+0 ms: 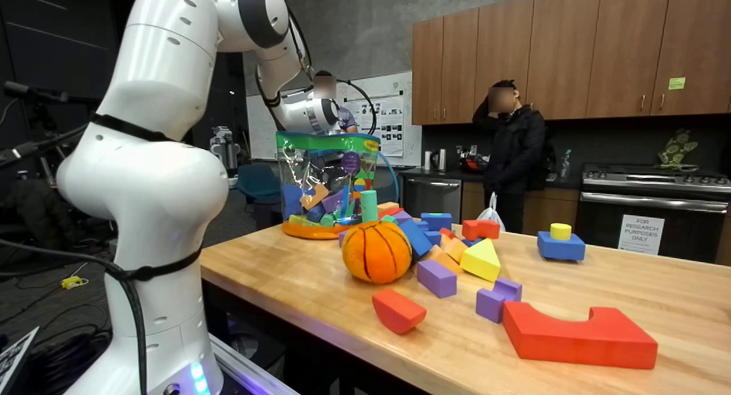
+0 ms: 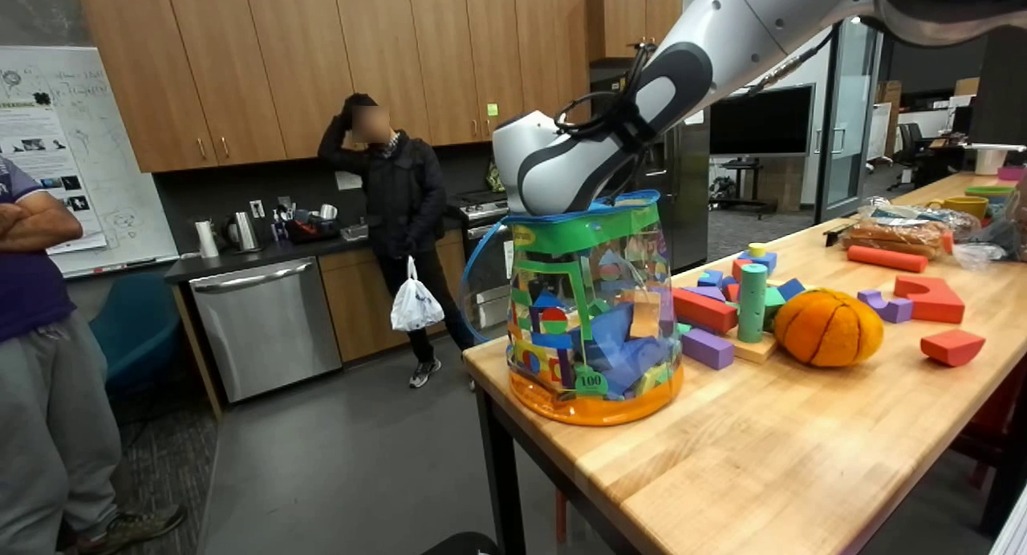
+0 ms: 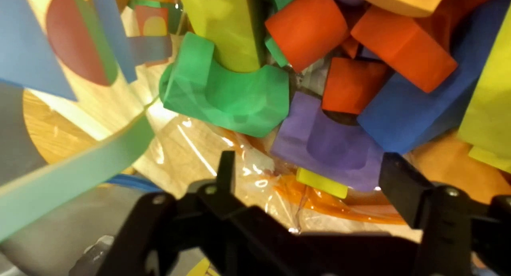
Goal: Remove a purple block from the clear bag and put it on the table
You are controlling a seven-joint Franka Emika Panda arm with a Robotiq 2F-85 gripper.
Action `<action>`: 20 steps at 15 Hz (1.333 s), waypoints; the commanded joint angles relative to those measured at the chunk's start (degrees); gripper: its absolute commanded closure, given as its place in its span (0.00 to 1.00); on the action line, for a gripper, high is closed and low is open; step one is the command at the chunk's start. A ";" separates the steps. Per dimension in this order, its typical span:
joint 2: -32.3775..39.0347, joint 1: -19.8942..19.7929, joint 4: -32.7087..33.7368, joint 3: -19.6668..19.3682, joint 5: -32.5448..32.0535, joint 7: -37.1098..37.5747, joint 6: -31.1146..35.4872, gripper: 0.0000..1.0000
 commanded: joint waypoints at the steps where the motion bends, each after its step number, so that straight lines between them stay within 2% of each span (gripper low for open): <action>1: 3.72 0.71 3.92 -0.19 0.95 -2.07 -3.66 0.00; 6: 7.57 0.36 6.81 0.49 3.68 -5.54 -4.96 0.00; 13: 10.37 -0.59 8.94 3.43 11.83 -15.51 -3.06 0.00; 20: 10.37 -0.83 8.72 3.49 13.17 -17.65 -2.69 0.00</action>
